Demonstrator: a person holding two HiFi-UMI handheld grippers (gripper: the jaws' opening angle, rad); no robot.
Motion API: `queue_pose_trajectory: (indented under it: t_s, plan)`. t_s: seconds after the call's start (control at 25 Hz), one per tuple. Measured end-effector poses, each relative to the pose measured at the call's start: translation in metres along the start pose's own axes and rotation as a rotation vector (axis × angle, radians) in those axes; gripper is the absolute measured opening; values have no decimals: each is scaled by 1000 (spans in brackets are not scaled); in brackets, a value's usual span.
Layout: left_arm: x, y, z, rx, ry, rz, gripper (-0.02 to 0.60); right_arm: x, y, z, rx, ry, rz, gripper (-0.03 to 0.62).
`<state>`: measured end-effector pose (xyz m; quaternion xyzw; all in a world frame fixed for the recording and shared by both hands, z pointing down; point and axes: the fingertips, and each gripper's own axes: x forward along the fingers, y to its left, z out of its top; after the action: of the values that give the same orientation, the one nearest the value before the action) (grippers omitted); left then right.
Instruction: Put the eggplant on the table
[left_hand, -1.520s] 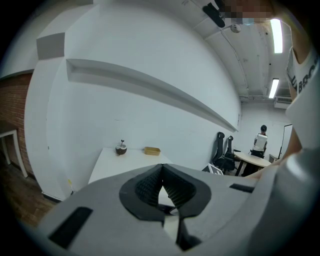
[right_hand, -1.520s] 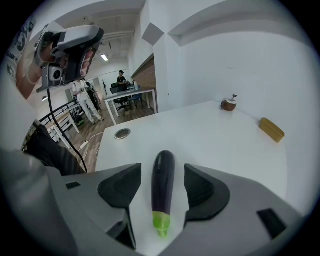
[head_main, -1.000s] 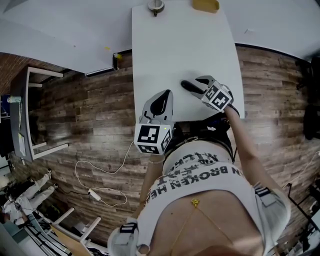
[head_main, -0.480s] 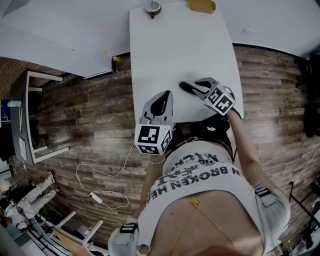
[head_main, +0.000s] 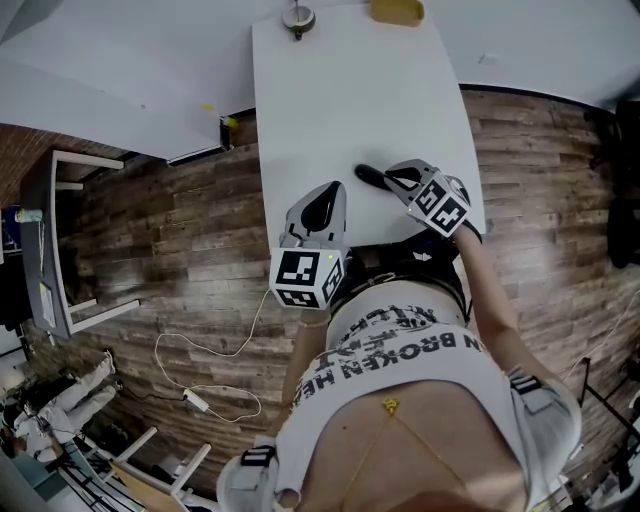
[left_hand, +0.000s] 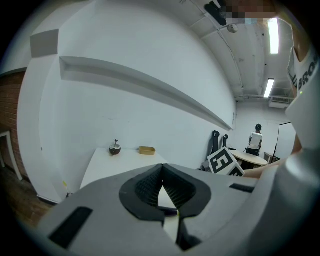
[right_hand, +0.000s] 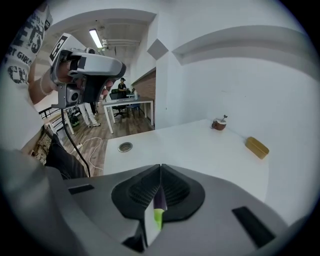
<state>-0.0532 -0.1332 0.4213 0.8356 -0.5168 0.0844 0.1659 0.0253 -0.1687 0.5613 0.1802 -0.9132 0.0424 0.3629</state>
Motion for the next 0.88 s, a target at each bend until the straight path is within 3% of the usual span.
queue_pose_trajectory:
  t_s: [0.56,0.88]
  plan:
    - [18,-7,2,10,12,-30,6,-45,1,38,21,-146,-25,12]
    - [26,-18,7,17,-1,-63,6,-82,-3,75,98,-339,-31,12]
